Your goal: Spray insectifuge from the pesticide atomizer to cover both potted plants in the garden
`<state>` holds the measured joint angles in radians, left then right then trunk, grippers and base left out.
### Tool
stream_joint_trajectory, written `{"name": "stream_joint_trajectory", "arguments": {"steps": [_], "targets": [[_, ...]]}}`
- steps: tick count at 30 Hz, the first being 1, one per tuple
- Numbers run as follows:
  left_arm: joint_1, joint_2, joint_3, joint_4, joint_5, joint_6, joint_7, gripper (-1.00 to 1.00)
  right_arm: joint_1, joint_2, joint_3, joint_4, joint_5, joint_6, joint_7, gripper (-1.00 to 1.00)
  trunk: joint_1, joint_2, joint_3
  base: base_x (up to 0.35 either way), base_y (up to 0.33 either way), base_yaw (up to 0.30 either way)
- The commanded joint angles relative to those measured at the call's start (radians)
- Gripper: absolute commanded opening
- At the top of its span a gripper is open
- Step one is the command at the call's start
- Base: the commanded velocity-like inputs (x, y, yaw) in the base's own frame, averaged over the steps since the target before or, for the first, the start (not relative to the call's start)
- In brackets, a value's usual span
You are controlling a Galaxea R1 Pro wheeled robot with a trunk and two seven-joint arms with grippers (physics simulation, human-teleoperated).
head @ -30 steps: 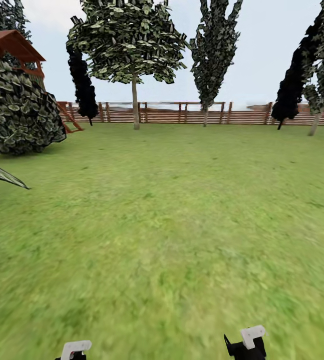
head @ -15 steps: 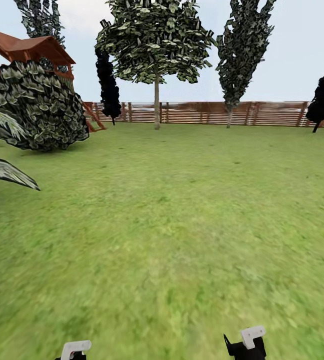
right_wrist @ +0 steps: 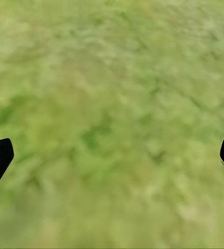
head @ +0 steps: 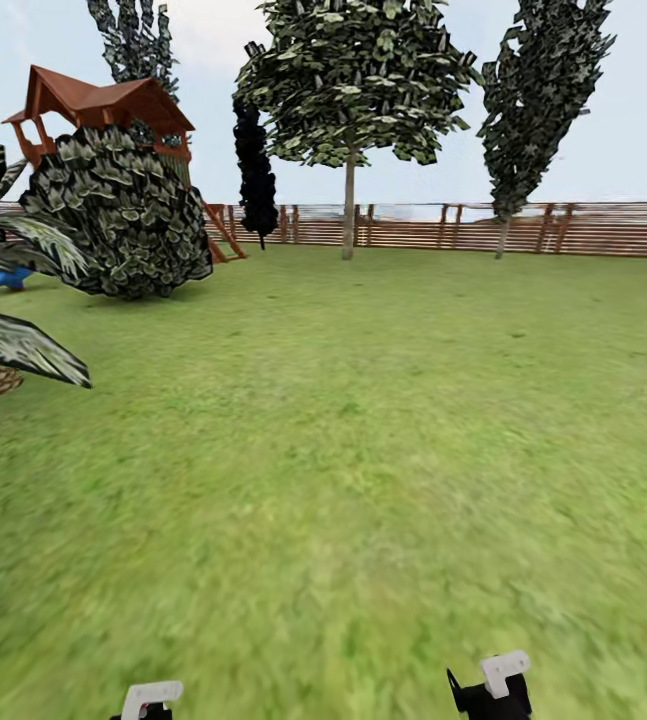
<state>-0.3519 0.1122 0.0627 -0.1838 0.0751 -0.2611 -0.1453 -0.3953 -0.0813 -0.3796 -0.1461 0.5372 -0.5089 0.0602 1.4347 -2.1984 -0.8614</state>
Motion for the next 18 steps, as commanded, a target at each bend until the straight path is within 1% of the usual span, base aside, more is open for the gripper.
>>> {"name": "stream_joint_trajectory", "arguments": {"steps": [1, 10, 18], "targets": [[-0.001, 0.0, 0.006, 0.001, 0.008, -0.001, -0.01, -1.0, 0.0, 0.0, -0.008, 0.0, 0.003, -0.003, 0.006, 1.0, 0.0, 0.0, -0.001, 0.319, -0.13, 0.183], [-0.001, 0.0, 0.006, 0.002, 0.008, -0.001, -0.01, -1.0, 0.0, 0.0, -0.008, 0.0, 0.004, -0.003, 0.006, 1.0, 0.0, 0.0, -0.001, 0.319, -0.13, 0.159], [-0.001, 0.0, 0.006, 0.003, 0.008, -0.001, -0.01, -1.0, 0.0, 0.0, -0.008, 0.0, 0.004, -0.003, 0.006, 1.0, 0.0, 0.0, -0.001, 0.32, -0.128, 0.021]]}}
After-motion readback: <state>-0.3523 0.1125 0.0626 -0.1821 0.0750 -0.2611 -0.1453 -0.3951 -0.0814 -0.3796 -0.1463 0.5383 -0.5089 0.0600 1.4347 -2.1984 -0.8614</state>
